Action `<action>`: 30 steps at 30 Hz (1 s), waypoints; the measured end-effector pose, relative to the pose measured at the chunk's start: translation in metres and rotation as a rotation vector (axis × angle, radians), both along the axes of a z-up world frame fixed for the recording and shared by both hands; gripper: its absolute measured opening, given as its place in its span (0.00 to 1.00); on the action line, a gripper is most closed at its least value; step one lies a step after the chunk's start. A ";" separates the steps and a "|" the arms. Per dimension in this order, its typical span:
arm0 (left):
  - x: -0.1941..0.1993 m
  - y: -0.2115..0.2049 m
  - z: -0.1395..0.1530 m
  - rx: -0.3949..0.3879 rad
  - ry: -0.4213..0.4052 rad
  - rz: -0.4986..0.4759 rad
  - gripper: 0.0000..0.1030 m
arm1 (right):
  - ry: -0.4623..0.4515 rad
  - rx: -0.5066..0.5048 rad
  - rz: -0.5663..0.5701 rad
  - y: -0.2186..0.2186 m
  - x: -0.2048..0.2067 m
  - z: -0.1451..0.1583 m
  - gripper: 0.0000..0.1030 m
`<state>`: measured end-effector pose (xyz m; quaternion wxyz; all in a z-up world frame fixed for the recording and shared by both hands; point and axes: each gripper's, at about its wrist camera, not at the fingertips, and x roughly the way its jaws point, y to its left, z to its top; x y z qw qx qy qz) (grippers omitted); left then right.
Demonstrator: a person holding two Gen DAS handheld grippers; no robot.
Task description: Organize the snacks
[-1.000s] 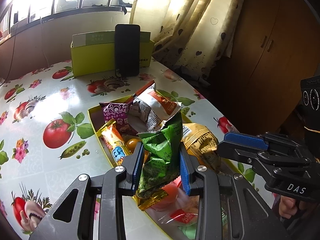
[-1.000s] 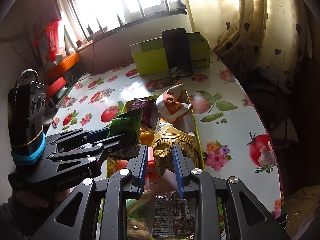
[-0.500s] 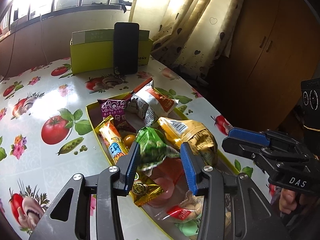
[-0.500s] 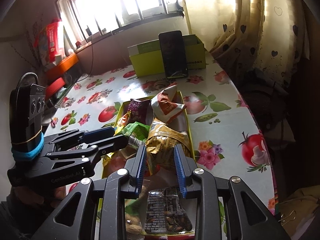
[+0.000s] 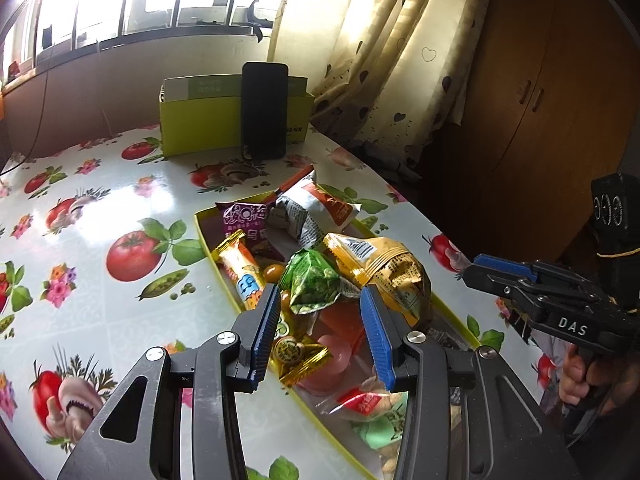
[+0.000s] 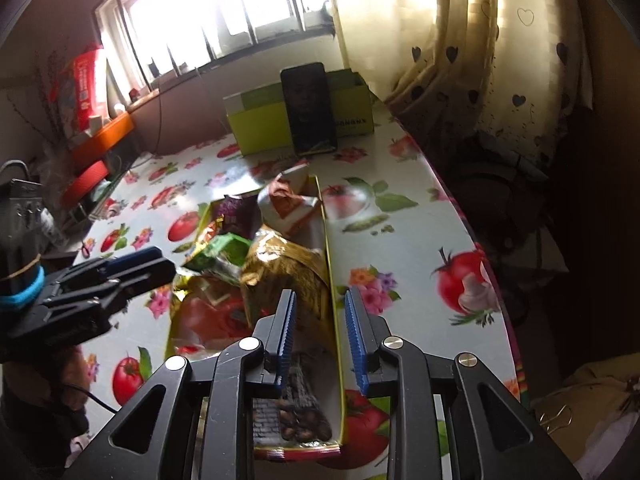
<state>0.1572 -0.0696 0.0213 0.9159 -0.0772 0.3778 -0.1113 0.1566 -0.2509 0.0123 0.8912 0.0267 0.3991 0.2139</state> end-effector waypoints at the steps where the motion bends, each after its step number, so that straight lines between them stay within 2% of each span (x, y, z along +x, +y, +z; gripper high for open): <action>1: -0.002 0.000 0.000 0.002 -0.001 0.003 0.42 | 0.005 -0.007 0.002 0.001 -0.001 -0.002 0.21; 17: -0.037 -0.011 0.000 0.054 -0.005 0.018 0.42 | -0.020 -0.067 0.087 0.030 -0.039 0.002 0.23; 30: -0.059 -0.018 -0.001 0.079 0.002 0.018 0.42 | -0.037 -0.095 0.119 0.044 -0.064 0.003 0.30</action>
